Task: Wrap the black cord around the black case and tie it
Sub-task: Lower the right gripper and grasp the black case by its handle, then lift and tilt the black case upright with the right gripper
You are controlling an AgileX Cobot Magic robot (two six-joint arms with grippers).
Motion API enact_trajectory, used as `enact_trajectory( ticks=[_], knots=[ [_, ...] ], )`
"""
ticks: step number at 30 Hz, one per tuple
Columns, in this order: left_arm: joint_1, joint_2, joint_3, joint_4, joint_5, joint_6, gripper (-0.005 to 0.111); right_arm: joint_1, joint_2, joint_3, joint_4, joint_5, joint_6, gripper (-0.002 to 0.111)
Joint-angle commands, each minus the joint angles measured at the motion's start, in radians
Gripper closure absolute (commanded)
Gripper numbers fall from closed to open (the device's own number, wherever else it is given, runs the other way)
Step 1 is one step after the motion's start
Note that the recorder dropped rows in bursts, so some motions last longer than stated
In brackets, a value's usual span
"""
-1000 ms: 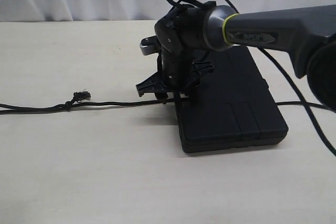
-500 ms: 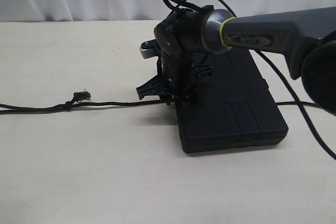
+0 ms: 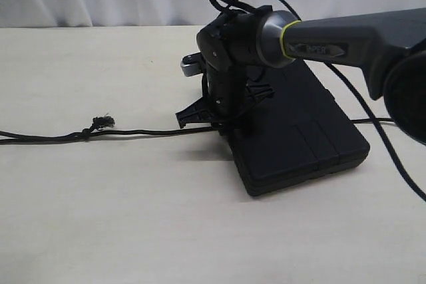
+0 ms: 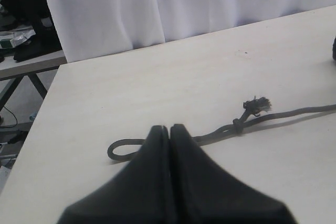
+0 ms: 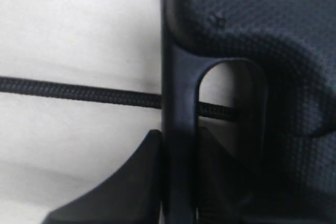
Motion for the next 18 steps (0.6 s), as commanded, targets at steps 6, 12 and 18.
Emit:
enact_trajectory(
  ticks=[6, 12, 18],
  knots=[
    [0.002, -0.002, 0.002, -0.008, -0.006, 0.003, 0.107, -0.001, -0.127, 0.002, 0.009, 0.091, -0.038, 0.104],
    [0.002, -0.002, 0.002, -0.008, -0.006, 0.003, 0.107, -0.001, -0.269, 0.002, 0.034, 0.122, -0.078, 0.104],
    [0.002, -0.002, 0.002, -0.008, -0.006, 0.003, 0.107, -0.035, -0.372, 0.002, 0.175, 0.124, -0.144, 0.104]
  ],
)
